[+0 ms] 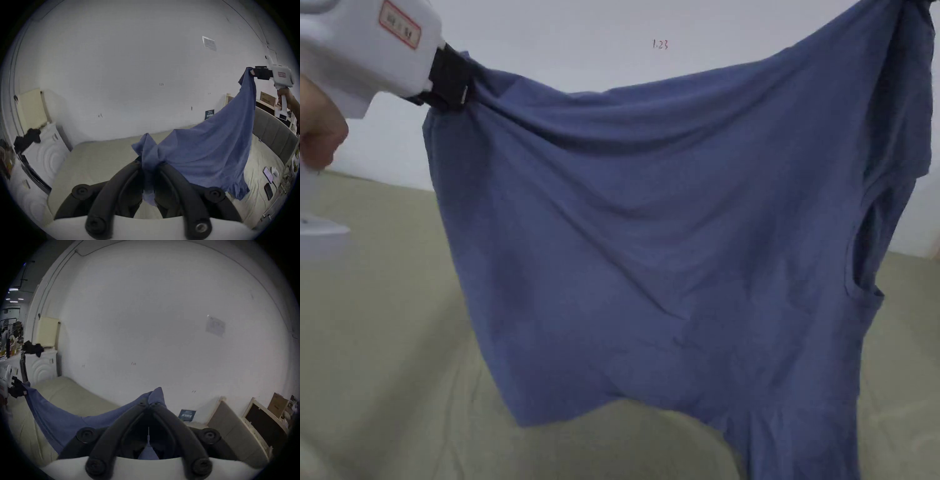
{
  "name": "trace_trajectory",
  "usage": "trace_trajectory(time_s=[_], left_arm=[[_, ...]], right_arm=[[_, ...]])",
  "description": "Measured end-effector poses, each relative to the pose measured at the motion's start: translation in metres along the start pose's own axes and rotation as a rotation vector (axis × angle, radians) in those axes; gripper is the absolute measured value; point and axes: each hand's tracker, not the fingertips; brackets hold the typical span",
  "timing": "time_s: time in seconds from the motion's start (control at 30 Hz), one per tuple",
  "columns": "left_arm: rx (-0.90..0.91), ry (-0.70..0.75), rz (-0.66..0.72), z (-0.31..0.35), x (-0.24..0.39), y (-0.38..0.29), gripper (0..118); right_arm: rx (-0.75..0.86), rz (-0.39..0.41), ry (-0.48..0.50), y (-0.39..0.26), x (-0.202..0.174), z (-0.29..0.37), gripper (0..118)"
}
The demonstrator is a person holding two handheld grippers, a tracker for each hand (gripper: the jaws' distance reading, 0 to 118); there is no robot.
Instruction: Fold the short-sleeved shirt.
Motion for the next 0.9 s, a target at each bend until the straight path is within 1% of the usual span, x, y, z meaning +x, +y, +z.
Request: trace_trajectory(time_s=[0.1, 0.17, 0.2, 0.27, 0.33, 0.4, 0.47, 0.53, 0.6, 0.67, 0.7, 0.73, 0.8, 0.87, 0.9], left_arm=[[0.037, 0.028, -0.012, -0.012, -0.005, 0.036, 11], [0.082, 0.057, -0.018, -0.019, -0.008, 0.059, 11], [0.099, 0.067, -0.019, -0.021, -0.01, 0.069, 11], [0.122, 0.081, 0.001, -0.022, -0.012, 0.085, 11], [0.163, 0.108, -0.017, -0.024, -0.016, 0.102, 11], [0.219, 0.15, -0.03, -0.026, -0.021, 0.112, 11], [0.216, 0.147, -0.023, -0.027, -0.026, 0.12, 11], [0.221, 0.154, -0.015, -0.027, -0.028, 0.116, 11], [0.207, 0.148, -0.016, -0.025, -0.029, 0.104, 11], [0.186, 0.125, -0.022, -0.025, -0.03, 0.087, 11], [0.169, 0.12, -0.019, -0.026, -0.031, 0.076, 11], [0.152, 0.108, -0.006, -0.025, -0.031, 0.063, 11], [0.123, 0.053, 0.045, -0.02, -0.029, 0.03, 11], [0.087, 0.011, 0.112, -0.014, -0.029, -0.003, 11], [0.071, -0.023, 0.12, -0.011, -0.03, -0.019, 11]], right_arm=[[0.056, -0.017, -0.045, 0.023, 0.009, -0.008, 1], [0.098, -0.004, -0.087, 0.041, 0.009, -0.009, 1], [0.098, -0.01, -0.076, 0.048, 0.011, -0.011, 1], [0.135, 0.002, -0.1, 0.064, 0.013, -0.013, 1], [0.17, 0.008, -0.095, 0.077, 0.012, -0.008, 1], [0.19, 0.025, -0.095, 0.086, 0.011, -0.005, 1], [0.21, 0.05, -0.077, 0.094, 0.009, 0.001, 1], [0.219, 0.047, -0.07, 0.092, 0.006, 0.007, 1], [0.205, 0.024, -0.027, 0.086, 0.003, 0.012, 1], [0.177, 0.031, -0.018, 0.07, -0.003, 0.017, 1], [0.148, 0.02, -0.018, 0.058, -0.006, 0.02, 1], [0.128, -0.007, 0.016, 0.044, -0.008, 0.023, 1], [0.083, -0.049, 0.048, 0.012, -0.01, 0.028, 1], [0.035, -0.11, 0.071, -0.023, -0.011, 0.035, 1], [0.019, -0.127, 0.093, -0.039, -0.012, 0.04, 1]])
